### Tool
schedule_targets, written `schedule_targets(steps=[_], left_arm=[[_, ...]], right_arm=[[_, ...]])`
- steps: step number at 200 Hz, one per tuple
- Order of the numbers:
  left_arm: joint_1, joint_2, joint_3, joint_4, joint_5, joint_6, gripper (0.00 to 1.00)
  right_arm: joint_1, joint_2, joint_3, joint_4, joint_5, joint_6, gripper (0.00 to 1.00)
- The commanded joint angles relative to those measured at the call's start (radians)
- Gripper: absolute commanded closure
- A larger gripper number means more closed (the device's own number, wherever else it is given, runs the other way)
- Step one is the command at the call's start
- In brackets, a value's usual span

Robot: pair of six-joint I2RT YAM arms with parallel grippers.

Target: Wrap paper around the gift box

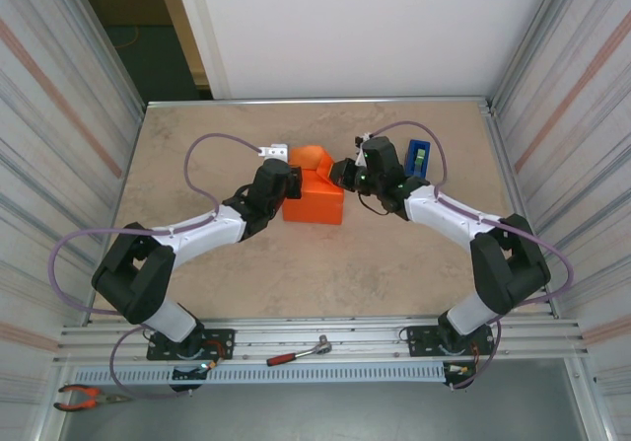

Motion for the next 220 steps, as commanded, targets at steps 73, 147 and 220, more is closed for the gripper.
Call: schedule_targets(steps=[73,147,220], left_arm=[[-0.009,0.017,0.014,-0.055,-0.005,0.008,0.67],[-0.009,0.017,0.016,-0.065,-0.004,0.005,0.67],[-0.008,0.02,0.016,-0.065,-0.004,0.003,0.67]], right_arm=[[0.157,0.078,0.101,-0.305,0.125,-0.393,1.0],[0.178,0.091,0.114,-0.273,0.081,-0.451,1.0],[-0.017,-0.124,0.014,-0.019,-0.209,-0.174,1.0]])
